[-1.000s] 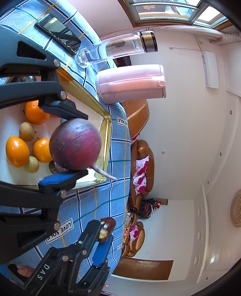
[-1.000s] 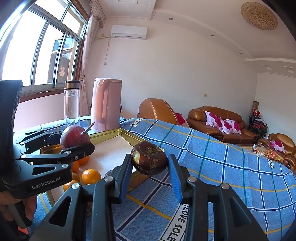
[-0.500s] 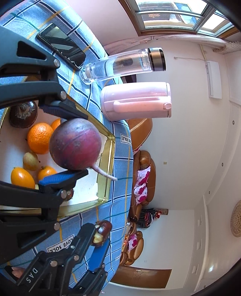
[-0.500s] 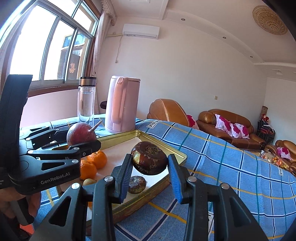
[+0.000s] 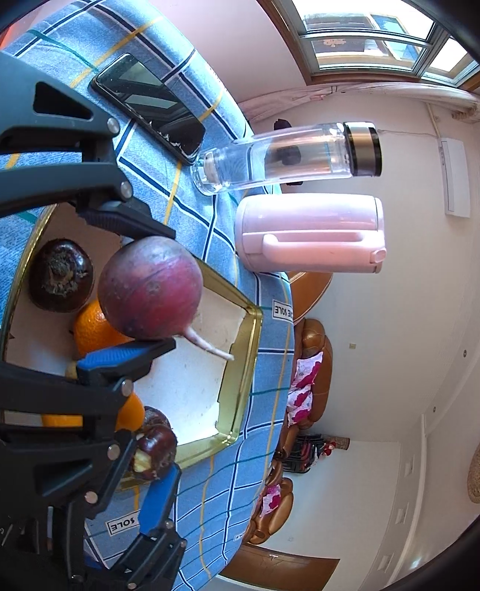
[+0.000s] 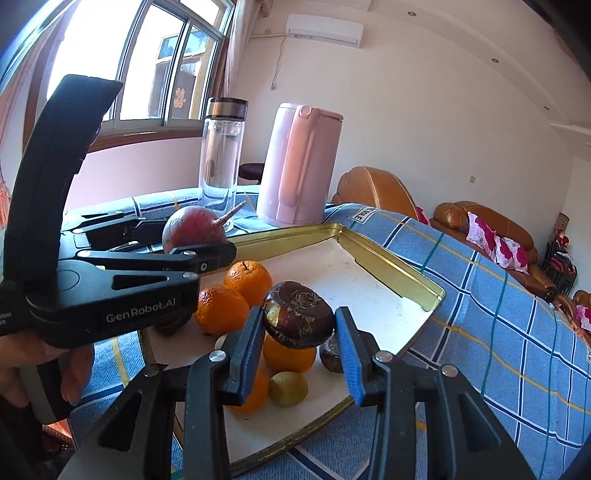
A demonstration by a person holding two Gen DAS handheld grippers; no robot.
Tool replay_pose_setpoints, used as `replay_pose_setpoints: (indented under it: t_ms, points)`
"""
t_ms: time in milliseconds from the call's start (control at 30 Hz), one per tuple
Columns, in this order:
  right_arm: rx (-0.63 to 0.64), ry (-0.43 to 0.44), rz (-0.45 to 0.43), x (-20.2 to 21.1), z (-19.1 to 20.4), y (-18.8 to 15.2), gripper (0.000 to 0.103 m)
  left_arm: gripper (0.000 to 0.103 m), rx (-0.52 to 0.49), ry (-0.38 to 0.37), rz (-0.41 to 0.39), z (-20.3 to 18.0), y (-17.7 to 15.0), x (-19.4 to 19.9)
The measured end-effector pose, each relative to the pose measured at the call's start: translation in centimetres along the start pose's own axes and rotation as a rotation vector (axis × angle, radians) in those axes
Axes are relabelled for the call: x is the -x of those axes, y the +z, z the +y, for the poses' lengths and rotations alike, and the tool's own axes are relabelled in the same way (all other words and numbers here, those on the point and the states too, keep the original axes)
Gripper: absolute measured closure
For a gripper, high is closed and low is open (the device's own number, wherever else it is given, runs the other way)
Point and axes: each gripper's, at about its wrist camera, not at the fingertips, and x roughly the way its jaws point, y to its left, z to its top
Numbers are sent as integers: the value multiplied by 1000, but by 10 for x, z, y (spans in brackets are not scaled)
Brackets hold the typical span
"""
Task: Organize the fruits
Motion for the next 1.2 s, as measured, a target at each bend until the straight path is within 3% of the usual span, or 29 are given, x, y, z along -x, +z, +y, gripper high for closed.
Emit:
replay_pose_setpoints:
  t_ms: [133, 233, 300, 367, 667, 833, 1000, 1200]
  points:
    - [10, 43, 73, -13, 4, 0, 62, 48, -5, 8, 6, 0, -3, 0]
    - [19, 29, 64, -11, 6, -1, 60, 41, -13, 22, -24, 0, 0, 6]
    - [9, 23, 64, -11, 4, -1, 47, 36, -11, 22, -40, 0, 1, 11]
    - [-5, 22, 54, -9, 1, -2, 44, 31, -16, 23, -54, -1, 2, 16]
    - [-67, -31, 11, 11, -12, -7, 44, 26, -20, 4, -93, -5, 6, 32]
    - [-146, -98, -25, 32, -35, -8, 41, 10, -14, 10, -132, -6, 8, 44]
    - [-194, -166, -89, 62, -52, -9, 29, 5, -31, -2, -147, -16, 11, 54]
    - [-212, -207, -138, 90, -59, -12, 25, 2, -65, -6, -171, -31, 13, 65]
